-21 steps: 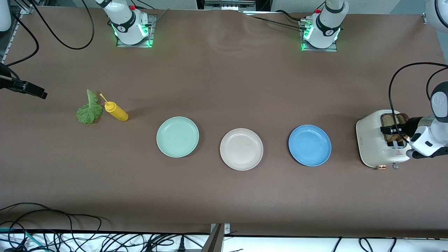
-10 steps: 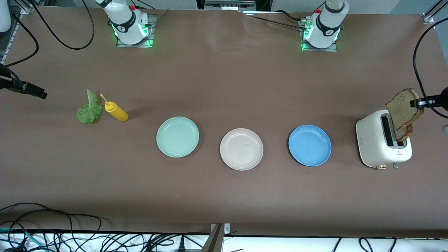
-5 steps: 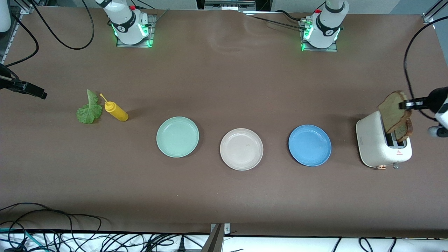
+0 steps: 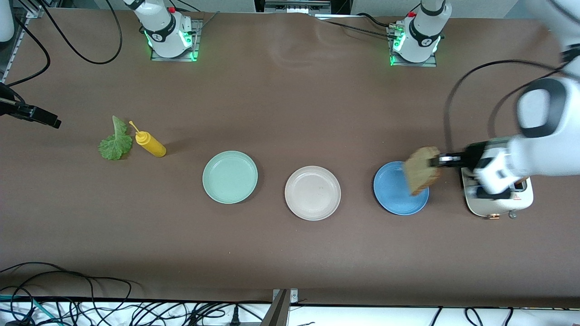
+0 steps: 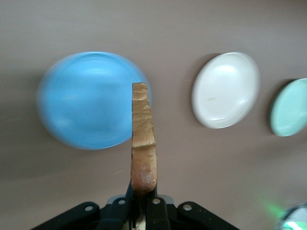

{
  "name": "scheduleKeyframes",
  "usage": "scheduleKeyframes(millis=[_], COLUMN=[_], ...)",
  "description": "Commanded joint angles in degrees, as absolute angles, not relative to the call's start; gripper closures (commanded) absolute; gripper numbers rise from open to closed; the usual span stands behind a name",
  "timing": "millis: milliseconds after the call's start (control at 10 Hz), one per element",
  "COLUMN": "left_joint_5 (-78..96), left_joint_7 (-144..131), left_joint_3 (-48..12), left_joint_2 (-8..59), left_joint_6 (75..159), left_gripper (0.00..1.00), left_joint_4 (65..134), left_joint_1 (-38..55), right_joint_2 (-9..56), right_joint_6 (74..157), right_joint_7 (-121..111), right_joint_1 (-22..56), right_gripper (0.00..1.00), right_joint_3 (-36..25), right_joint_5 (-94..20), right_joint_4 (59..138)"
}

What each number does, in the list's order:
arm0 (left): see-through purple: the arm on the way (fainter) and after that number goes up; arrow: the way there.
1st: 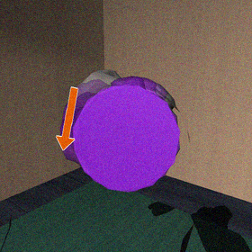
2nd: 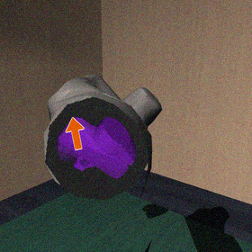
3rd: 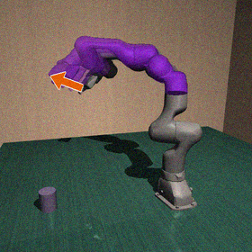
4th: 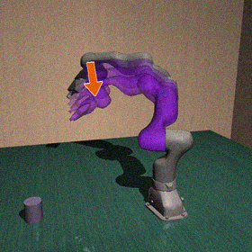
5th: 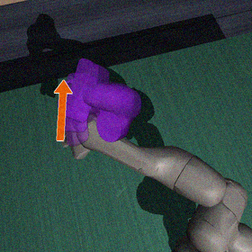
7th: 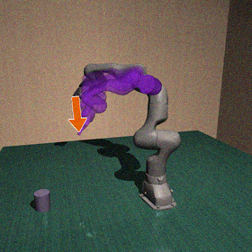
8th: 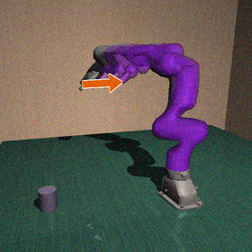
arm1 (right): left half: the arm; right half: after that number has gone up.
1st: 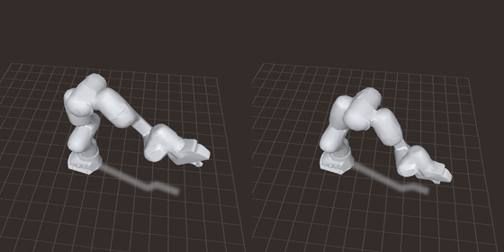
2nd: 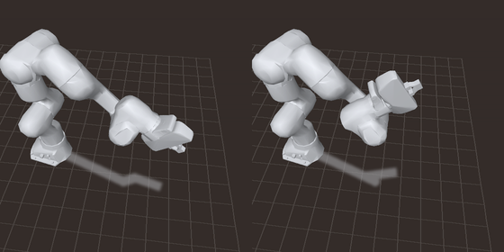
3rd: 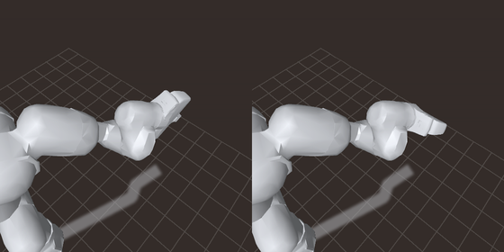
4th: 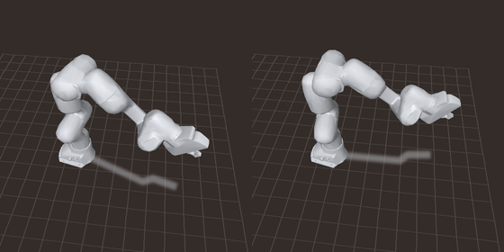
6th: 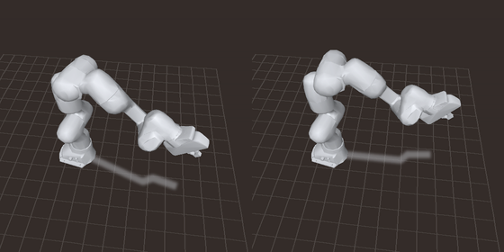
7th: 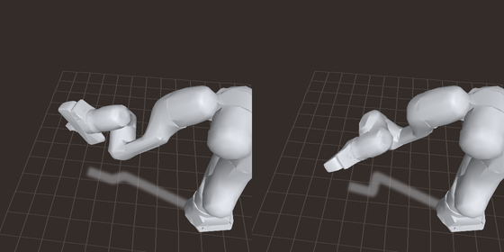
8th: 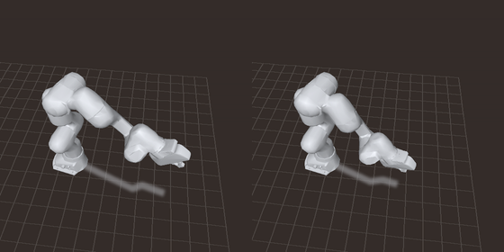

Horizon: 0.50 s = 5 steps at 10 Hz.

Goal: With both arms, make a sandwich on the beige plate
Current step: 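Carry the bread slice with the left gripper over the beige plate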

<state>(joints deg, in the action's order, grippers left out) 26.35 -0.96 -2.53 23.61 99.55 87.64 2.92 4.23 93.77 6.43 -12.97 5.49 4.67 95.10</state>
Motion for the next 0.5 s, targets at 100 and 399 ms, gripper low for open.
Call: scheduleKeyframes(millis=[100, 399], left_joint_5=[40.4, 49.1], left_joint_7=[-0.9, -0.7], left_joint_3=[-1.9, -1.9], left_joint_2=[25.2, 31.4], left_joint_6=[111.6, 119.6], left_gripper=[1.00, 1.00], left_joint_4=[92.4, 91.3], left_joint_1=[10.7, 17.5], right_joint_2=[4.0, 4.0], right_joint_6=[93.6, 93.5], right_joint_7=[5.9, 5.9], right_joint_1=[-13.5, -13.5], right_gripper=[0.00, 0.00], right_joint_3=[5.6, 5.6], right_joint_5=[3.6, 3.6], right_joint_4=[95.0, 95.0])
